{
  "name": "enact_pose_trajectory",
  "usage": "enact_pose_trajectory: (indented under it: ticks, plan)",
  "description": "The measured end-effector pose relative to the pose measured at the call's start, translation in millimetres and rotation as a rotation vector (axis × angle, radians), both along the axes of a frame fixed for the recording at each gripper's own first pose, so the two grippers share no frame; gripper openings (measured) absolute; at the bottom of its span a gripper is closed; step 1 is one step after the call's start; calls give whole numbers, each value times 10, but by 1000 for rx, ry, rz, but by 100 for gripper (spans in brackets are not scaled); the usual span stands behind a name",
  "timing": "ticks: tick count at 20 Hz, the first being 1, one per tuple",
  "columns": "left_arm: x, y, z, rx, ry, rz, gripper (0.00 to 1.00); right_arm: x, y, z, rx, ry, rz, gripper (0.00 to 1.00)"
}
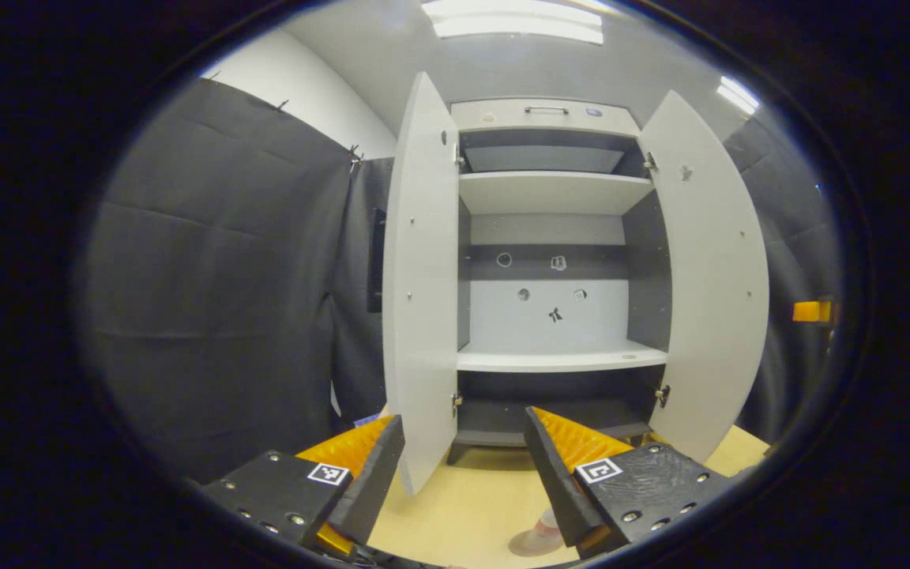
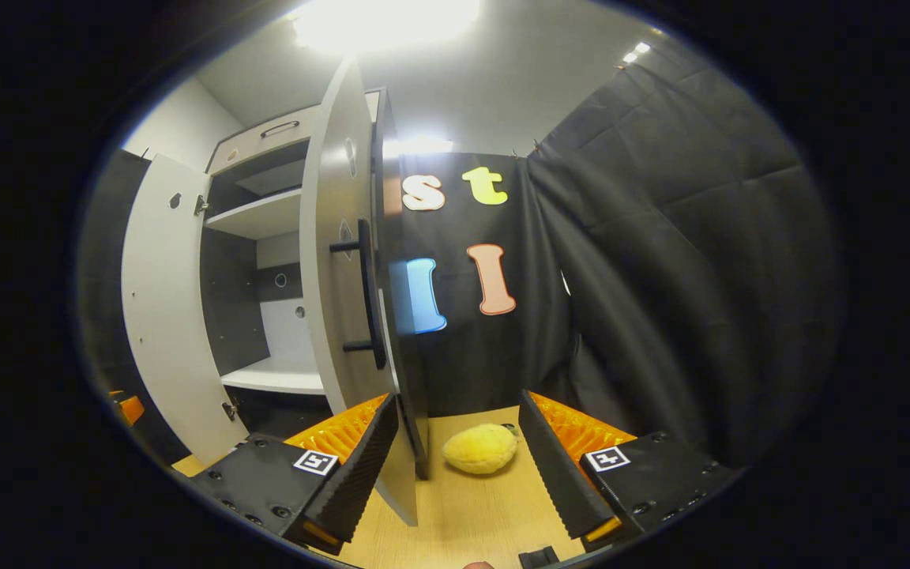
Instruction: Grasp the bottle in the cabinet with the left hand and place it on the coaster, then close the right door with the right hand and the left door with the left hand.
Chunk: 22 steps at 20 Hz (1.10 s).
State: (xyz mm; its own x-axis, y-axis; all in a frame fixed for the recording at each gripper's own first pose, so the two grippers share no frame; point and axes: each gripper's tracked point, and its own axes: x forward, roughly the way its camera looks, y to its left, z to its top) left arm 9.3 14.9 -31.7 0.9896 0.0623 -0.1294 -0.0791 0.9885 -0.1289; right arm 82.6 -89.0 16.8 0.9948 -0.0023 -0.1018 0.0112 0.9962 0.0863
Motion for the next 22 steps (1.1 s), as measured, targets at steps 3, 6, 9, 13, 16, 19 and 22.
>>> enact_pose_trajectory:
  ticks: [3,6,9,13,16,19,22]
  plan:
    - [33,415,-17,29,1,30,88,151,76,189,-11,-39,-36,98]
    - [69,751,-50,46,1,50,88,266,95,378,-11,-83,-104,98]
    - [176,986,-80,26,2,71,88,384,68,505,-42,-115,-178,98]
    - [280,1251,-123,40,-8,92,88,559,105,533,-72,-108,-218,97]
    - [311,1417,-156,79,-10,101,88,562,144,600,-117,-135,-243,97]
    - [408,1441,-198,56,-12,86,88,531,221,624,-167,-143,-247,97]
    - [542,1441,-266,8,-15,67,95,519,301,637,-172,-138,-247,97]
